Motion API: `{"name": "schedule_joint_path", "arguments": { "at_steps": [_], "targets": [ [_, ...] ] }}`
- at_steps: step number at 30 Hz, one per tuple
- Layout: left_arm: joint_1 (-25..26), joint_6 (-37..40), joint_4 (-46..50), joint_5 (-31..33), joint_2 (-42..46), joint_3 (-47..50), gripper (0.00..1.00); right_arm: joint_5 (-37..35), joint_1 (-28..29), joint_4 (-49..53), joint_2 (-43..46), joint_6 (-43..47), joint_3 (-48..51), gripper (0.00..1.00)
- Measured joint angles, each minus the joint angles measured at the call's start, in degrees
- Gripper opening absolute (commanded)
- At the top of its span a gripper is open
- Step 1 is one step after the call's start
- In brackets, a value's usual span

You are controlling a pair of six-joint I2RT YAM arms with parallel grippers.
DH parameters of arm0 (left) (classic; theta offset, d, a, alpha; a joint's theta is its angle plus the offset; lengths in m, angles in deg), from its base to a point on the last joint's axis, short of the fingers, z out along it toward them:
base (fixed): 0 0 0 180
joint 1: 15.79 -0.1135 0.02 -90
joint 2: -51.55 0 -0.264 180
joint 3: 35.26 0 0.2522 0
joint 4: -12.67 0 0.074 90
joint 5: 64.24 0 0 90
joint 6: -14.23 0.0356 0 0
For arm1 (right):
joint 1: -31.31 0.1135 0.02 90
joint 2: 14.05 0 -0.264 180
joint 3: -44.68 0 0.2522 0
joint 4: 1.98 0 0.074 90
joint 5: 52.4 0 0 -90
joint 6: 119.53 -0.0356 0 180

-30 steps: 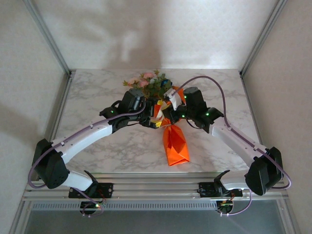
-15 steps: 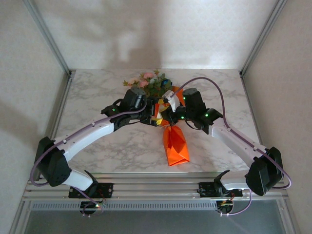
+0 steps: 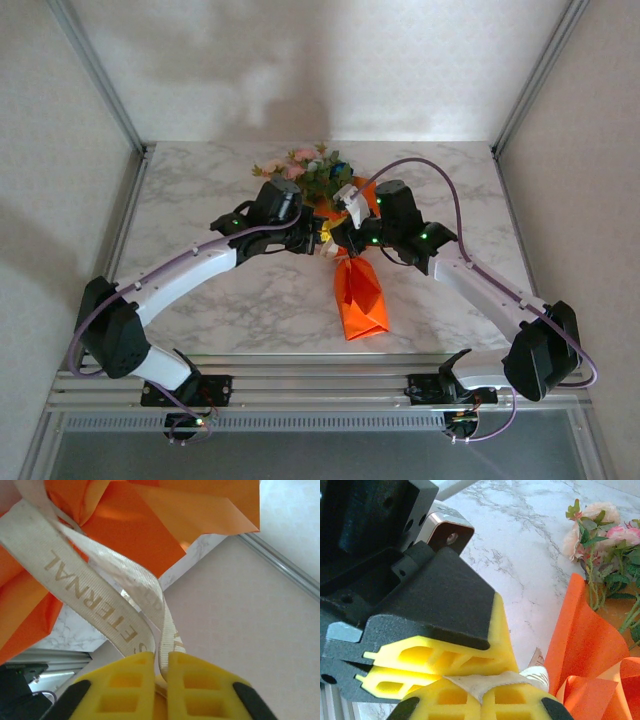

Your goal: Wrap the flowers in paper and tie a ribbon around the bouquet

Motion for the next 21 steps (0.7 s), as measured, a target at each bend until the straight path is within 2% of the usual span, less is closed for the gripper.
{"name": "schedule_joint_path", "arguments": {
  "at_steps": [4, 6, 10, 17, 21],
  "targets": [
    [-0.5, 1.0, 0.6, 0.5, 0.0, 0.0, 0.0, 0.5, -0.1, 0.2, -0.1, 0.1, 0.2, 0.01],
    [-0.5, 1.3, 0.7, 0.4, 0.0, 0.0, 0.0, 0.8, -0.2, 0.1, -0.1, -0.2, 0.3, 0.1],
    [-0.5, 1.5, 0.7, 0.5, 0.5, 0.2, 0.0, 1.4, -0.2, -0.3, -0.1, -0.4, 0.4, 0.13],
    [-0.5, 2.8, 0.6, 1.3, 2.2, 0.9, 0.0, -0.2, -0.2, -2.9, 2.6, -0.7, 4.2, 0.47],
    [-0.5, 4.9, 1.9, 2.0, 2.3, -0.8, 0.0, -6.5, -2.4, -5.4, 9.0, -1.9, 10.7, 0.52]
  ]
}}
